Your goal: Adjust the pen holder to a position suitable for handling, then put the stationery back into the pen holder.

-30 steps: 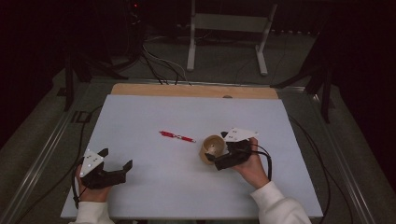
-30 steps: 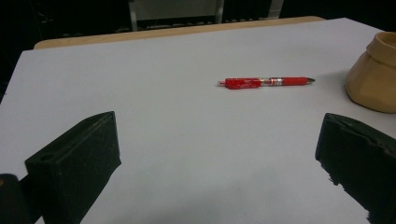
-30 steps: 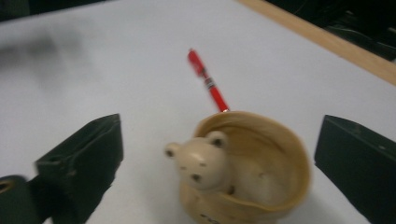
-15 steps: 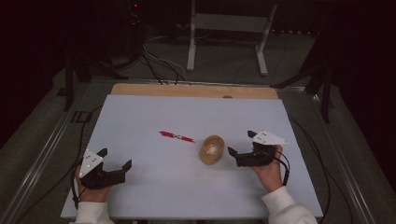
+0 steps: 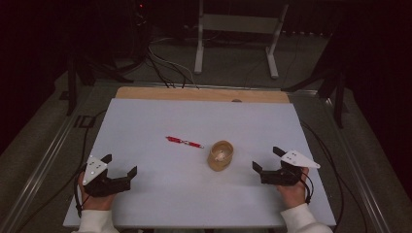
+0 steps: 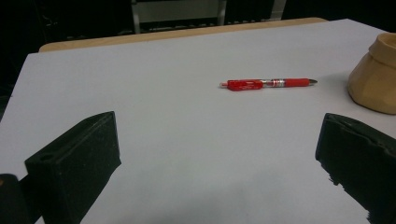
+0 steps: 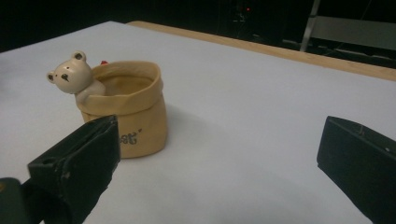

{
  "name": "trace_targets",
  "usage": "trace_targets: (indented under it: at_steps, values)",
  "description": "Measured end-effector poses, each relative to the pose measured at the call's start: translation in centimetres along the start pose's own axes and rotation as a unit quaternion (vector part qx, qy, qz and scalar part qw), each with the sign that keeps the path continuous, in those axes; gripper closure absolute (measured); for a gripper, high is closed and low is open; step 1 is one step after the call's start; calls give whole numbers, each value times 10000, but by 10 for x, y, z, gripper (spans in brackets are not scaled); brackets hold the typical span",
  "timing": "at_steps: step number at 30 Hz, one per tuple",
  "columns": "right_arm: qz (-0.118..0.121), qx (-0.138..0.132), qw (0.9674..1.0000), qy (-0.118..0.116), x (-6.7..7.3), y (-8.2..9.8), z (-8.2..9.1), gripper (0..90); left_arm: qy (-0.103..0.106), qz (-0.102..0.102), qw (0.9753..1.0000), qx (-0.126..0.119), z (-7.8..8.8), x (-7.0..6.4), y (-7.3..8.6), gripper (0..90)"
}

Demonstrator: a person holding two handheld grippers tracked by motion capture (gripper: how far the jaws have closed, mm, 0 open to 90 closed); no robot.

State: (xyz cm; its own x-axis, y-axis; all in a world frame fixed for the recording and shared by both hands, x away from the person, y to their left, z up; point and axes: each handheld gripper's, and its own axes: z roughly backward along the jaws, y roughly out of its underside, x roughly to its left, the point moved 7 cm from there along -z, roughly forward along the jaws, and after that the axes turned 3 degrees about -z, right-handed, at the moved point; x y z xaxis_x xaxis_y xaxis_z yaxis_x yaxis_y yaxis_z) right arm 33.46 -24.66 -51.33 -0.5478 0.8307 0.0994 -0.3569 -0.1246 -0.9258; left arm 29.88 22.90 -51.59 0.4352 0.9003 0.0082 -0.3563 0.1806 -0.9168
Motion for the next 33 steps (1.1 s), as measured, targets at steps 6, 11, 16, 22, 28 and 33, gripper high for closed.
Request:
trace_targets:
  at_steps: [6,11,16,22,28,33]
  values:
    - [32,-76,9999,60,-1,2,-1,1,-2,-52,10000,-41,2,-3,-5,4]
    - [-1,-113,9999,86,1,3,-2,1,6,-145,9997,-203,7,-5,-21,4]
    - [49,-79,9999,139,1,4,-3,1,20,-164,9993,-345,9,-4,-37,4]
    - [36,-89,9997,216,-2,5,-2,1,129,-315,9989,-324,0,-9,-51,4]
    - [74,-84,9996,259,-2,6,-2,2,444,-493,9976,-192,-15,-17,-65,4]
    - [38,-92,9996,271,-3,6,-1,2,670,-627,9957,-97,-28,-22,-76,4]
